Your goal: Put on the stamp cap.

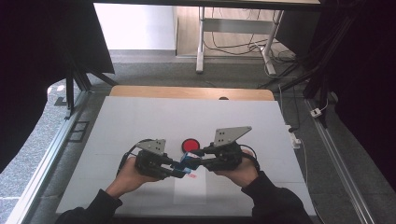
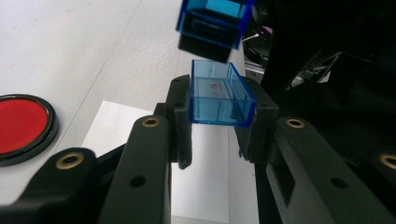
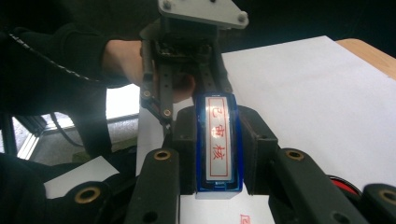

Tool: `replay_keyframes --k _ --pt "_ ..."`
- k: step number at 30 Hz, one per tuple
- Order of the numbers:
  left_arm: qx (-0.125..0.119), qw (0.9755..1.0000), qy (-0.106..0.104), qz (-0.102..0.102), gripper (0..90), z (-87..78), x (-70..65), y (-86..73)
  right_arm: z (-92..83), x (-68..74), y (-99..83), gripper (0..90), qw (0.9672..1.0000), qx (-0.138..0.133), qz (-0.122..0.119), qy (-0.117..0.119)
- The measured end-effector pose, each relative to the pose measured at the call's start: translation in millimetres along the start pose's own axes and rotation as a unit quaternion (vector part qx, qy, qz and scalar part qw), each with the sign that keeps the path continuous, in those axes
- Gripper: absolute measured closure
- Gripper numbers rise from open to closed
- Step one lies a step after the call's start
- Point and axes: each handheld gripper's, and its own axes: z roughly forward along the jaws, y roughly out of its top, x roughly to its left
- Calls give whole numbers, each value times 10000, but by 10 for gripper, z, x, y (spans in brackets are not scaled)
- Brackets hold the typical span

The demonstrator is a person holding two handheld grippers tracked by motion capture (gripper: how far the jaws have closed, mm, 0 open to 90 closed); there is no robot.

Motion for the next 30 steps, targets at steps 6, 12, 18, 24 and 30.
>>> replay_keyframes --k 6,12,18,24,30 --pt "39 9999 -105 130 687 27 3 10 34 22 -1 713 9999 35 -59 150" --pt "7 9996 -230 190 687 32 3 -1 67 36 -12 713 9996 103 -73 233" --pt "-5 9992 -287 271 687 33 -1 -6 84 48 -14 713 9993 100 -82 337" --pt "-36 9988 -290 398 689 30 -10 -14 88 49 -16 713 9991 93 -85 400" --pt "-138 9978 -291 586 690 7 -41 -1 94 53 -19 713 9986 41 -86 512"
